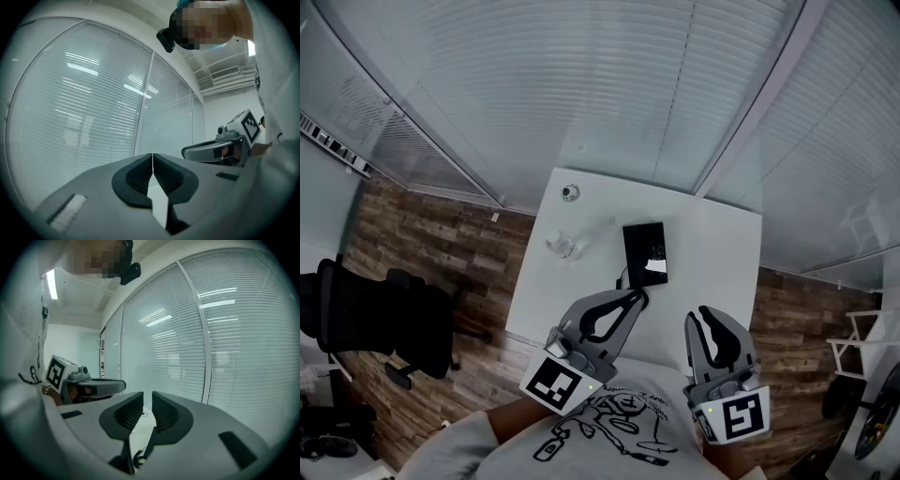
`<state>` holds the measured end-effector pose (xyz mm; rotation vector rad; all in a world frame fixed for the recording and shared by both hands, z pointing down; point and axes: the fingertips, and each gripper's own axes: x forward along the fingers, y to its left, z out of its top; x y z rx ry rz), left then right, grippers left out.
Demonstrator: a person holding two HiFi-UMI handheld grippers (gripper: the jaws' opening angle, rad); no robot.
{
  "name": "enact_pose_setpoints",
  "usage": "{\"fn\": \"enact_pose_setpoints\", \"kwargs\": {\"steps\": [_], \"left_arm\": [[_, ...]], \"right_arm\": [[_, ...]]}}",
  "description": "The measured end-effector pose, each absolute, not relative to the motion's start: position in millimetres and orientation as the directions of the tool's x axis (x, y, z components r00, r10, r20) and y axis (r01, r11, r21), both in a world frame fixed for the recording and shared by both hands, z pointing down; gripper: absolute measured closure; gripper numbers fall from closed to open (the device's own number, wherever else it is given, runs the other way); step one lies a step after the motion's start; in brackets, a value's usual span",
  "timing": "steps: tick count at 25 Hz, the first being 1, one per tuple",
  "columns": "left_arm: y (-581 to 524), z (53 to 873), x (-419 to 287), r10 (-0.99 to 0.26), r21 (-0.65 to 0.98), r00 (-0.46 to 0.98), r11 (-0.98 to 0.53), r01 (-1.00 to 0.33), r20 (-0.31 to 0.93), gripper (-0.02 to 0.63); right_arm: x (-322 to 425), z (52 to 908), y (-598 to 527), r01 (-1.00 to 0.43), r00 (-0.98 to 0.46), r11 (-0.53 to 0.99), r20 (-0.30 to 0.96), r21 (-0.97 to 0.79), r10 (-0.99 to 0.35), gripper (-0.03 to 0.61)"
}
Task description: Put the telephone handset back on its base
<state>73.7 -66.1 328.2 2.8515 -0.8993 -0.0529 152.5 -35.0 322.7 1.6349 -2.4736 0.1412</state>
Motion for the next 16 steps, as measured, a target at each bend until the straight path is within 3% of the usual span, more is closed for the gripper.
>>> {"fn": "enact_pose_setpoints", "kwargs": {"steps": [16], "left_arm": [[-82.5,332.0,39.3,-0.551,0.165,0.835,-0.823,-0.544,0.007,0.607]], "right_arm": [[117.3,324.1,-47.4,-0.930,-0.354,0.366,0.199,0.026,-0.914,0.526]]}}
